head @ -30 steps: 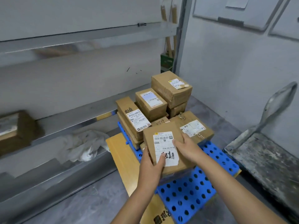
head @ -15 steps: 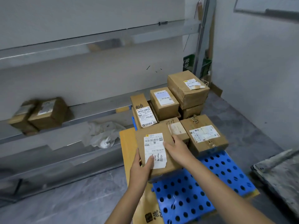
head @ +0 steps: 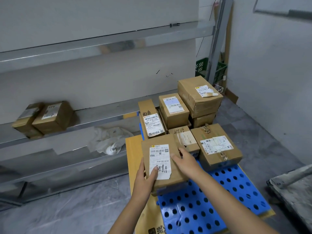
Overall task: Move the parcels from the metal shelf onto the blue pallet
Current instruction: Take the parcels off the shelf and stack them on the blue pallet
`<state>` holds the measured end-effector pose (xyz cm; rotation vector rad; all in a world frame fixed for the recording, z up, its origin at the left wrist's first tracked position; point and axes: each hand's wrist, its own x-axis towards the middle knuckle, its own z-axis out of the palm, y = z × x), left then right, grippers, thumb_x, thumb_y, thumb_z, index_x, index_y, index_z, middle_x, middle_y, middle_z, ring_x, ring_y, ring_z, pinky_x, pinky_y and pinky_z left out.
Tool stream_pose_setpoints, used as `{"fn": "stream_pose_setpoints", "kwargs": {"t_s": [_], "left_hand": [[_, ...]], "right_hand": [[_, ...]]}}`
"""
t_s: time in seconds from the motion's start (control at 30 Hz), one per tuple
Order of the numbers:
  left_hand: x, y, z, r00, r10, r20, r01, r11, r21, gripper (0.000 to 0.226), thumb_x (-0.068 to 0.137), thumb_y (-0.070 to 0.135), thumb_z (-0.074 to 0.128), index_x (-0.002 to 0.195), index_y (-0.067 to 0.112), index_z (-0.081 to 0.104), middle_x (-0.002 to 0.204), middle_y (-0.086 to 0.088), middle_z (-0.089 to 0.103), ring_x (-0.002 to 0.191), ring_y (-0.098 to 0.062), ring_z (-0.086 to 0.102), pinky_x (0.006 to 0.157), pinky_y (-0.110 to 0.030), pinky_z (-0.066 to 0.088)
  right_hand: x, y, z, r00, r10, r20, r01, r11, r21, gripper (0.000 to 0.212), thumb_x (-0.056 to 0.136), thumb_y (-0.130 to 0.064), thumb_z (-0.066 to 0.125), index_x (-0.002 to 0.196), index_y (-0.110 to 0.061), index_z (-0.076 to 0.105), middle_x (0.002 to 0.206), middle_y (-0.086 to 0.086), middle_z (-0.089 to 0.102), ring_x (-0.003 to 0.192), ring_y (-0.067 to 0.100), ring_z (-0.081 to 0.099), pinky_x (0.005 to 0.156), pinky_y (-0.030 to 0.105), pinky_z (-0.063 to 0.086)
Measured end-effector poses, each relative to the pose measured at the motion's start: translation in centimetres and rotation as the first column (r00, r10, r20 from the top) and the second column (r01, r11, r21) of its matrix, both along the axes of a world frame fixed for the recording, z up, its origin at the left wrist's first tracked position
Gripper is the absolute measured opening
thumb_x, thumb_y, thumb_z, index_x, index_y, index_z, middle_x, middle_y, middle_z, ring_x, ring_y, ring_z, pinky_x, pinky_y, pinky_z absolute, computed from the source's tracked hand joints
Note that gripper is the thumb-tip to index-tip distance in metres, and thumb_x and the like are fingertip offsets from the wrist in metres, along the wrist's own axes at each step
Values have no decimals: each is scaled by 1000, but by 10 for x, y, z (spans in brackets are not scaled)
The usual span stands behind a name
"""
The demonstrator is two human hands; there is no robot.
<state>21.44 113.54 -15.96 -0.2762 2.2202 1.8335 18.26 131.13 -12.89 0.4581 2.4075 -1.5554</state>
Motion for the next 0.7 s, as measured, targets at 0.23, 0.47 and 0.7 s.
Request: {"fn": "stream_pose_setpoints", "kwargs": {"t_s": [0.23,0.47,0.7], "left_hand": [[1,-1,2,1000,-3,29,0,997,79,60,90,44,62,144,46,34,125,19,62,103,-3,65,77,-21,57],[-1,8,6,1000,1,24,-3,996,84,65,94,37,59,150,34,27,131,8,59,108,-9,64,91,-34,55],[1,-1,-1,997,36,63,-41,997,73,46,90,42,62,133,28,50,115,10,68,101,-9,67,87,-34,56]], "right_hand": [[-4,-5,-5,999,42,-32,-41,999,31,37,100,-35,45,134,-22,46,131,0,54,102,9,52,73,20,41],[-9,-3,0,998,49,-26,-48,998,49,39,100,-34,43,137,-21,44,134,1,53,107,11,52,82,25,43],[-1,3,6,999,50,-12,-48,994,94,53,98,-39,46,146,-19,33,147,2,41,131,20,43,96,28,38]]}}
